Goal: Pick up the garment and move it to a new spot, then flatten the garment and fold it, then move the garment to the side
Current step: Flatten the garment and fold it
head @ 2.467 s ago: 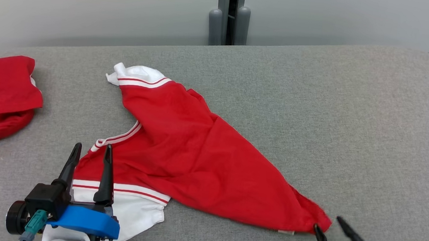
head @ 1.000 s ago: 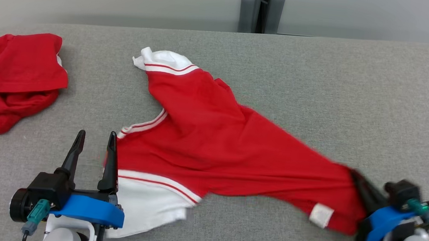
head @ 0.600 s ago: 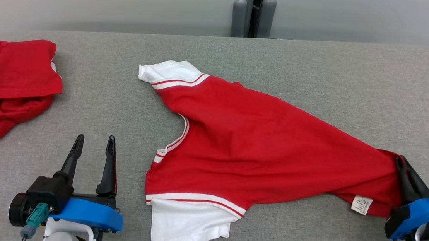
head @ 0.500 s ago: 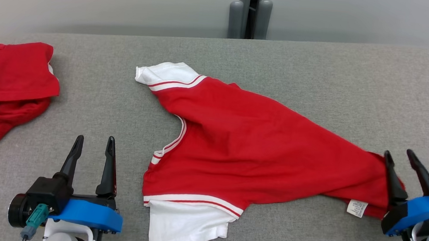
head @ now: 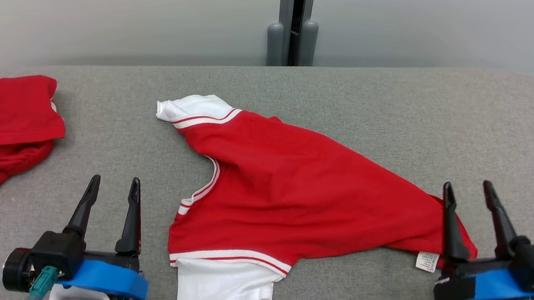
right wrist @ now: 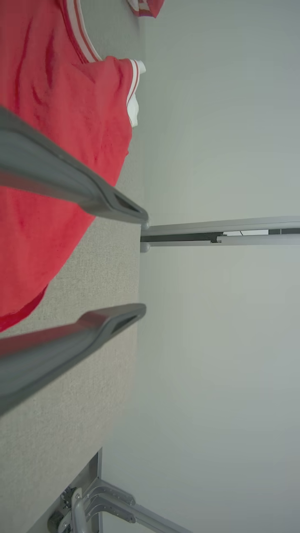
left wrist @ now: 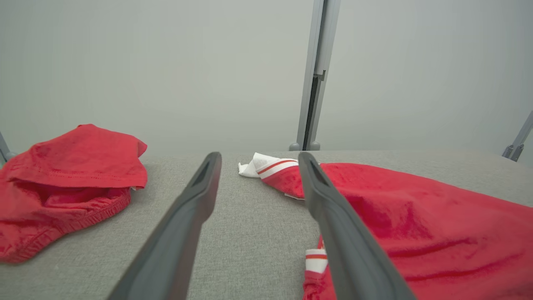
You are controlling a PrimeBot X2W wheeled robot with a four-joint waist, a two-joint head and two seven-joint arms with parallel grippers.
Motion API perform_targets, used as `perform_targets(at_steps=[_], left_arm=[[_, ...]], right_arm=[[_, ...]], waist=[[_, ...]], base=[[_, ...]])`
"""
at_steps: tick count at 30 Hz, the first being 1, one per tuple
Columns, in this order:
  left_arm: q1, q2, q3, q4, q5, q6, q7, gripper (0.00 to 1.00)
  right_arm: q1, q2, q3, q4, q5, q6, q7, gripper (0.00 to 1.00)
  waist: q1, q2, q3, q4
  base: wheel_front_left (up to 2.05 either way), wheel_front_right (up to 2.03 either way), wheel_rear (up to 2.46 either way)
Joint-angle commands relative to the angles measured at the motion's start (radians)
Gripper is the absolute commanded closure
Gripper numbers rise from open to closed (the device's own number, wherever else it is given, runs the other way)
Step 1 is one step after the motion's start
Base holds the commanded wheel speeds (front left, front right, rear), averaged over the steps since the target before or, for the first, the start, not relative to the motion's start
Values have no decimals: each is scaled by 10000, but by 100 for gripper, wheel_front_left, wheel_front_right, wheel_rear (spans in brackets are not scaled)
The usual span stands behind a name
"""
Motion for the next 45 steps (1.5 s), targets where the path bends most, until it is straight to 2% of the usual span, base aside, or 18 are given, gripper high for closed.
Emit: perform_targets(at_steps=[1,10,21,26,37,45], left_arm=[[167,40,85,-104,76,-19,-46,0],[650,40,262,-575,319,32,-46,0],[813,40,300,-597,385,29,-46,0],[933,38,27,-209,260,-189,-46,0],[1367,40,-1263,1225,591,-864,-46,0],[1294,218,-2127,2453,607,-1069,-42,0]], right_arm=[[312,176,-12,-238,-66,-11,3,0],[1261,716,-99,-755,-208,-9,2,0],[1374,831,-205,-574,-312,-11,-1,0],[1482,746,-471,-53,-292,-11,-1,0],[1439,660,-1499,1566,-439,-9,-1,0],[1152,651,-1836,2577,-439,-11,0,0]], waist=[[0,0,-87,-38],[0,0,-330,-30],[0,0,-432,26],[0,0,-442,54],[0,0,-139,88],[0,0,195,163]], base=[[0,0,0],[0,0,0],[0,0,0],[0,0,0],[0,0,0],[0,0,0]])
